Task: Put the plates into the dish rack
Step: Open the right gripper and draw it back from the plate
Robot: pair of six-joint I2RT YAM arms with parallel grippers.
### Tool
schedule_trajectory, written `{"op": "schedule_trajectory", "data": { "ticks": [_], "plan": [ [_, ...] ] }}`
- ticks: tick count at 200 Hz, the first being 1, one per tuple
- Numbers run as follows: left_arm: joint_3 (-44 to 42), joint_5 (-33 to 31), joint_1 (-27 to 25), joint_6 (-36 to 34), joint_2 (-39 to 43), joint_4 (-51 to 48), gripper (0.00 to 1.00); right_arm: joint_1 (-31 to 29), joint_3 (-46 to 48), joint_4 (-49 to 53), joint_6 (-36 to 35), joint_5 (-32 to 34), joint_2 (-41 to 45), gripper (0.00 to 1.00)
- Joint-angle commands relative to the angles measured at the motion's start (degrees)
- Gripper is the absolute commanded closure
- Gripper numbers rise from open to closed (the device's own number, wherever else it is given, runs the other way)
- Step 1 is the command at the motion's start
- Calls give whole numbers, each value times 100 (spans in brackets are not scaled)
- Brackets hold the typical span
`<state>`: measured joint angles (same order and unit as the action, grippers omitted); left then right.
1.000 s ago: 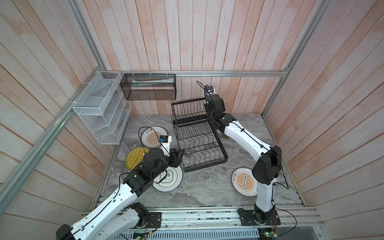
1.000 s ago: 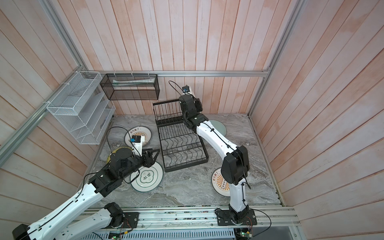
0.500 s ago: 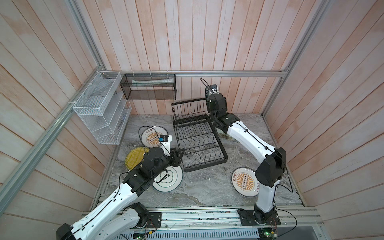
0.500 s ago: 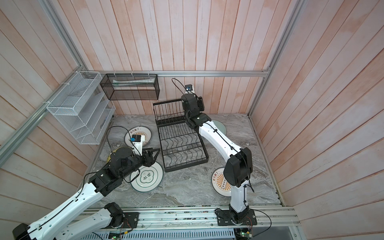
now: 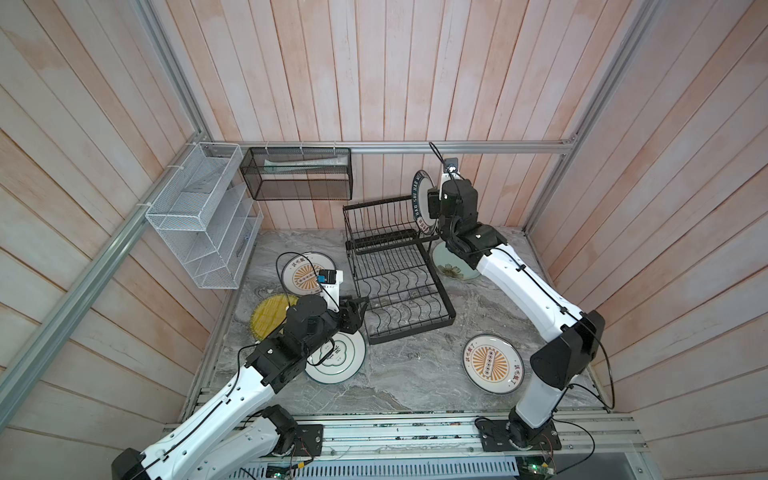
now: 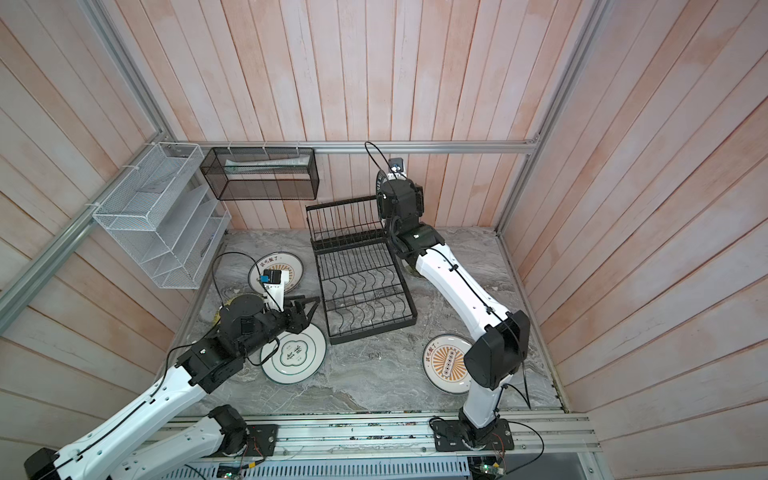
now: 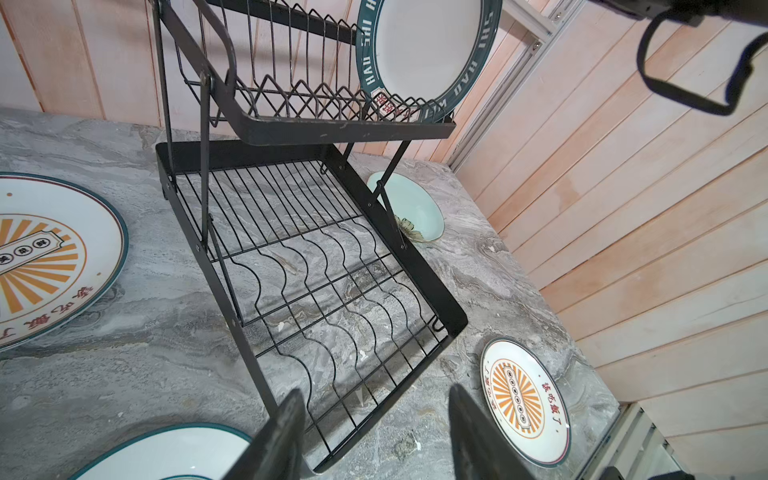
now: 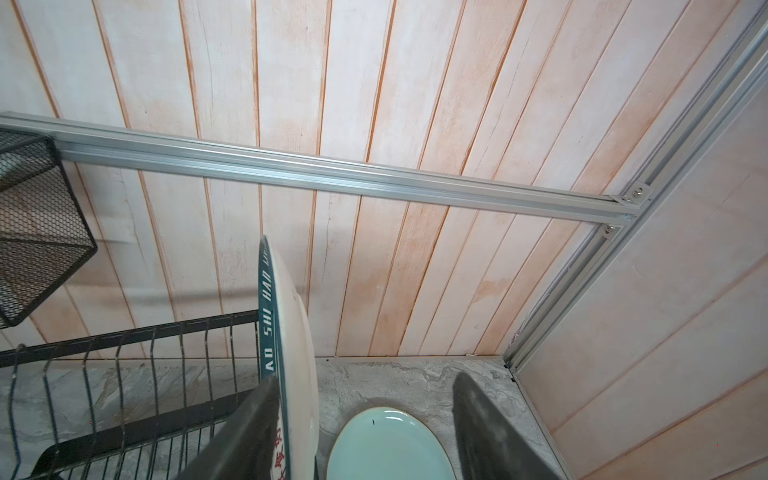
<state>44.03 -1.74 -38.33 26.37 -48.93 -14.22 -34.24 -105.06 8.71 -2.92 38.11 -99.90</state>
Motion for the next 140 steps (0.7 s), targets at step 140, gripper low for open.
{"op": "schedule_trajectory", "data": {
  "ticks": [140],
  "plan": [
    [-770,-42,-200,940,-300,1436,44,1178,3332,-670,1613,-2543,3276,26]
  ]
}}
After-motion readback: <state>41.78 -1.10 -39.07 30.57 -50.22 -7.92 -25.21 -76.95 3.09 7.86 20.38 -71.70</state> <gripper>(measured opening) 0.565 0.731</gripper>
